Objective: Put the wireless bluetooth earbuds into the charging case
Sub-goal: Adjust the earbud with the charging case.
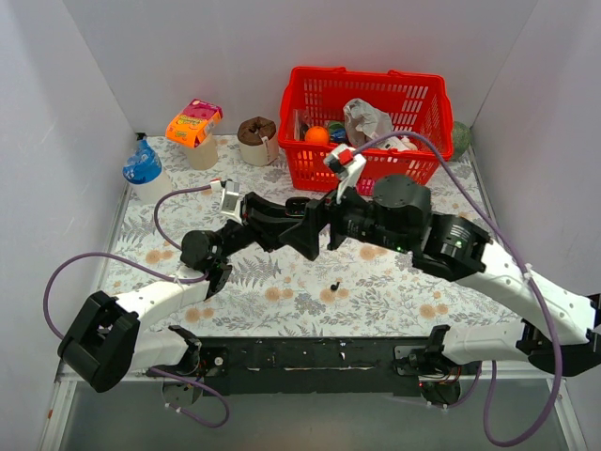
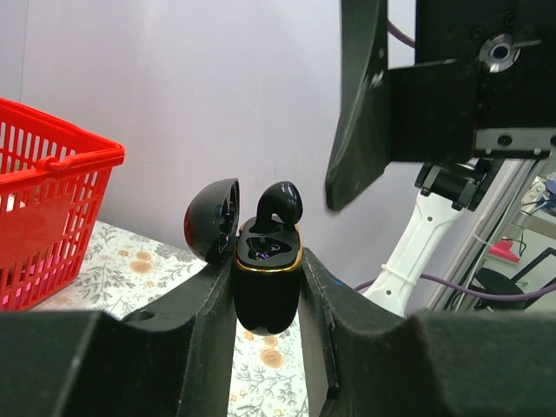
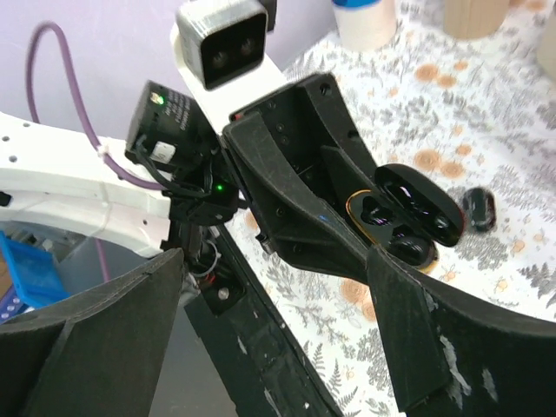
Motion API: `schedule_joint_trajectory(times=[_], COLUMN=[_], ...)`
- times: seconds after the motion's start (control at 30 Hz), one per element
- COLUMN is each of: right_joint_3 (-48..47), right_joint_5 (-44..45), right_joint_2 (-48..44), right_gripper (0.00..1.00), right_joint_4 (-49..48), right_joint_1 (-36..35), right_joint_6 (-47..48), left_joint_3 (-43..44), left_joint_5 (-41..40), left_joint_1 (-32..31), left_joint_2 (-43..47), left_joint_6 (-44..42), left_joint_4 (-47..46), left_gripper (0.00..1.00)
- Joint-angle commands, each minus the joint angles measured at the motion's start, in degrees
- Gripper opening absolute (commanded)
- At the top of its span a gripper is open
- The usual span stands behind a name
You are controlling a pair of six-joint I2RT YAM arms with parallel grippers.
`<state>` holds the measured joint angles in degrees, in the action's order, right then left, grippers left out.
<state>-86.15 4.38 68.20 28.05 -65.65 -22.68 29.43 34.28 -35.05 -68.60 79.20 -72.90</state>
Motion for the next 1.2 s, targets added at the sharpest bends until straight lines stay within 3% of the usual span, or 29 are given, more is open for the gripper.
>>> schedule_joint_trajectory(times=[0.0, 0.2, 0.63, 1.17], right_joint_3=[-2.5, 0.2, 3.3, 3.4], right_joint_5=[4.0, 9.5, 1.0, 1.2], right_joint_2=[-6.8, -9.7, -5.8, -4.0], right_gripper=[0.93, 0.94, 0.93, 0.93], right_joint_4=[-4.2, -1.7, -4.9, -4.9], right_joint_1=[-0.2, -0.2, -0.2, -0.2], right_joint_6=[2.9, 3.4, 0.7, 0.5], left_joint_3=[-0.1, 0.3, 1.3, 1.5], left_joint_5=[-1.1, 0.0, 2.3, 3.1], left_joint_1=[-0.2, -0.2, -0.3, -0.9], left_joint_2=[0.5, 1.0, 2.0, 2.9], left_joint_6=[0.7, 0.8, 1.0, 0.5], left_joint_4=[-3.0, -2.8, -1.0, -0.6], left_gripper=[0.00, 0.00, 0.00, 0.00])
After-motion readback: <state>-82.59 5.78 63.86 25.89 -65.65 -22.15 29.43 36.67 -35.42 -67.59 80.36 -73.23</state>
